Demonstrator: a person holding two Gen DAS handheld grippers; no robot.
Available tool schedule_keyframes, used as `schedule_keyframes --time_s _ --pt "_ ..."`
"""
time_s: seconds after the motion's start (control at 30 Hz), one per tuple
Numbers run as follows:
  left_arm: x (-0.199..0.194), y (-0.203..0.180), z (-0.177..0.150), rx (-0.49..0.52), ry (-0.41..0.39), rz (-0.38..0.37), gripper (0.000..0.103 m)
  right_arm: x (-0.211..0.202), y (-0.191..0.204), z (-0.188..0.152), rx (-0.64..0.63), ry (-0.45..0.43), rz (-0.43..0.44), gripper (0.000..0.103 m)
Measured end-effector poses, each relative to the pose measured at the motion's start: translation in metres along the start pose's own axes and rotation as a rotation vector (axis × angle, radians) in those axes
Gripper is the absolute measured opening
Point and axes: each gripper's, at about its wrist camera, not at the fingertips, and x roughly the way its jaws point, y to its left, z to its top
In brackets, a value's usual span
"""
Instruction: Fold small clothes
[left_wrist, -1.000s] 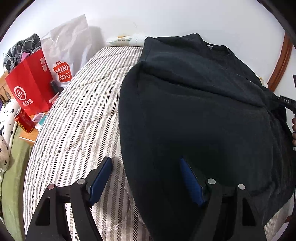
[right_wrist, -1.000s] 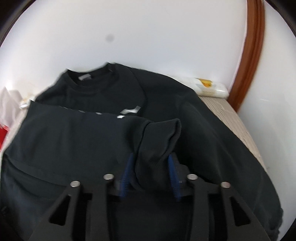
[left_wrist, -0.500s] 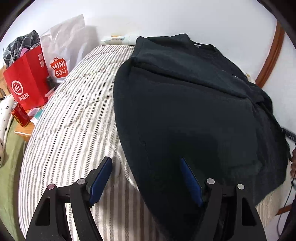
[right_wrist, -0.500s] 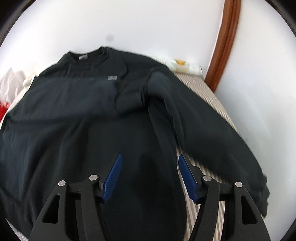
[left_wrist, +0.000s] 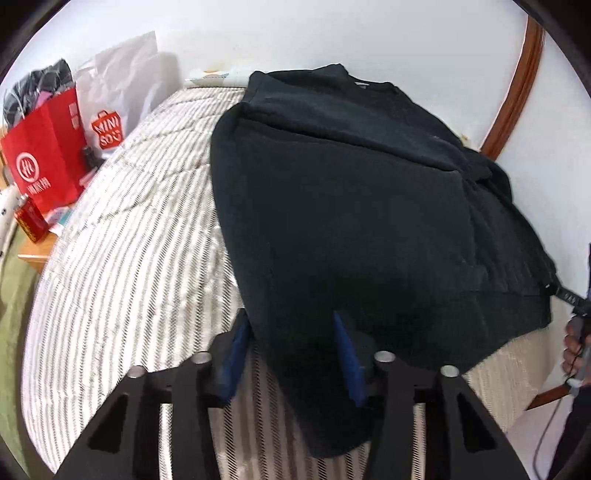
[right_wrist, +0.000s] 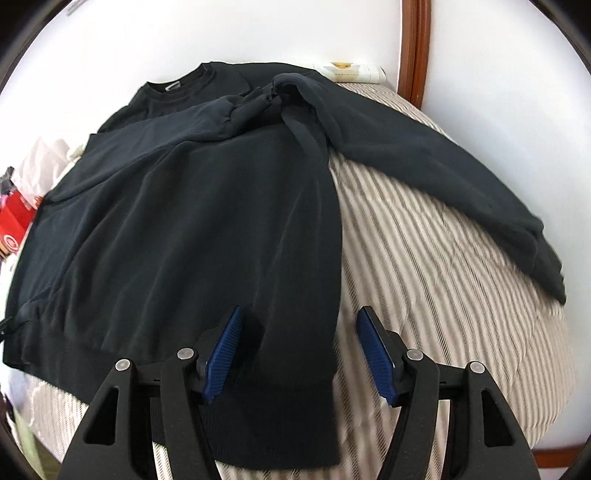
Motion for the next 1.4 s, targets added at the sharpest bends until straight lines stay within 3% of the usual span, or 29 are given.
schedule_keyframes --time_s 0.1,0.17,0.23,0.33,0.53,0.9,1.0,1.13,1.23,1.4 --pt "0.000 -0.001 -0.001 -0.005 -0.006 0.000 0.029 -0.003 0.003 -0.007 0.004 -0.007 0.062 0.062" --pt "-0.001 -0.002 -0.002 0.002 -0.013 0.033 0.018 -0.005 0.007 -0.009 -0.008 -0.030 0.051 0.048" --pt "-0.004 0.001 -0.004 -0.010 -0.018 0.030 0.014 -0.007 0.009 -0.008 -0.029 -0.048 0.018 0.017" --pt "-0.009 0.006 -0.004 -0.031 -0.024 0.015 0.012 -0.019 0.000 -0.006 0.001 -0.071 0.073 0.010" --pt "-0.025 0.005 -0.009 -0.021 -0.051 0.030 0.012 -0.041 -0.002 -0.011 -0.016 -0.087 0.087 0.010" --pt "-0.026 0.013 -0.020 -0.032 -0.010 0.015 0.013 -0.041 0.009 -0.012 -0.067 -0.040 0.035 0.011" --pt "-0.023 0.014 -0.019 -0.039 0.004 0.012 0.017 -0.038 0.013 -0.006 -0.090 -0.033 -0.004 0.020" --pt "-0.022 0.021 -0.016 -0.078 0.014 -0.008 0.021 -0.044 0.013 0.011 -0.109 -0.086 -0.078 0.032" --pt "-0.023 0.020 -0.011 -0.065 -0.003 0.028 0.025 -0.050 0.016 0.028 -0.115 -0.123 -0.084 0.042" --pt "-0.022 0.022 0.001 -0.066 -0.014 0.050 0.035 -0.044 0.036 0.061 -0.139 -0.154 -0.061 0.045"
